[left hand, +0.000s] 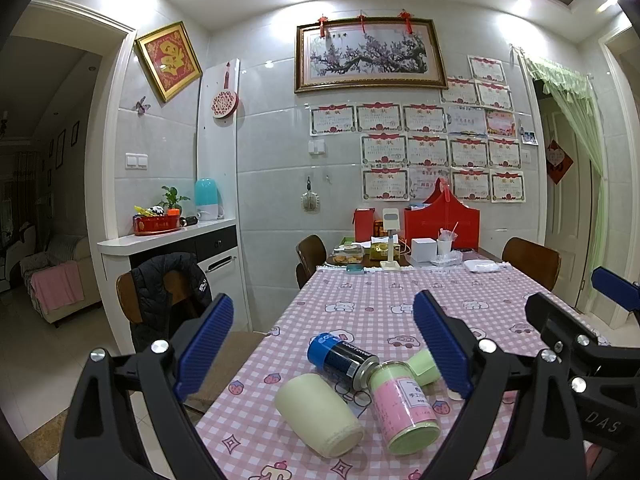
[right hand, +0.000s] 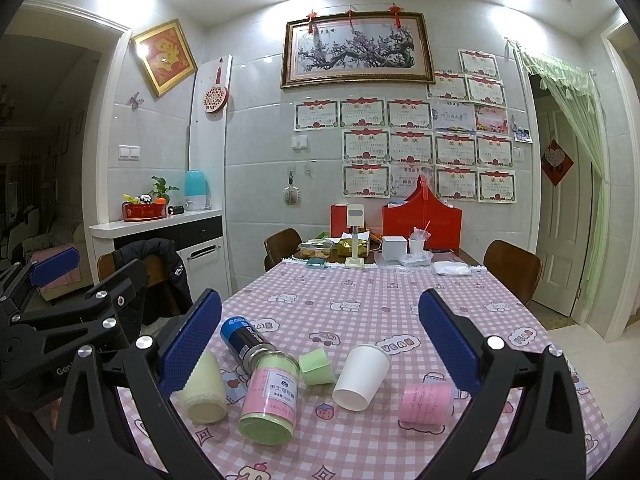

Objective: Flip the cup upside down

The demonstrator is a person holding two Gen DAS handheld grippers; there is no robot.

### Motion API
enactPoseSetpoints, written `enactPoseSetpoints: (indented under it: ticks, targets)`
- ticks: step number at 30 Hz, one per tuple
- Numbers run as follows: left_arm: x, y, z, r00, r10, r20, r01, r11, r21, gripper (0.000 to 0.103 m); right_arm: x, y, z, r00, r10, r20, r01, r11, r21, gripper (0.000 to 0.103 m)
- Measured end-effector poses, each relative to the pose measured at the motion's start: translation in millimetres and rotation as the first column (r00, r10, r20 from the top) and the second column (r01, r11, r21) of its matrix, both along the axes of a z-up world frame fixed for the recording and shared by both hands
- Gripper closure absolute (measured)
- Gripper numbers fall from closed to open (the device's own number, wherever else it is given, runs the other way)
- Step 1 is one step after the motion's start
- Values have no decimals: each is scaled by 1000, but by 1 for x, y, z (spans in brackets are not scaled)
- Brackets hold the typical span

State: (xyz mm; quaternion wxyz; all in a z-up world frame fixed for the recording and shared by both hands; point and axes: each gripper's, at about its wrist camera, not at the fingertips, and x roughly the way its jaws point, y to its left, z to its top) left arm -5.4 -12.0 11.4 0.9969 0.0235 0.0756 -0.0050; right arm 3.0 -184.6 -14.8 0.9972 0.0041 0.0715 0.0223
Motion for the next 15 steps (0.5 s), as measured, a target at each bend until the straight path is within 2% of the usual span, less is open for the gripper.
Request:
enactPoseSetpoints:
  ticks: [15]
  targets:
    - [11,6,-10,1000,-4,-23,4,1000,5,13,7,1,-8,1000,2,-19,-2,1000,6,8]
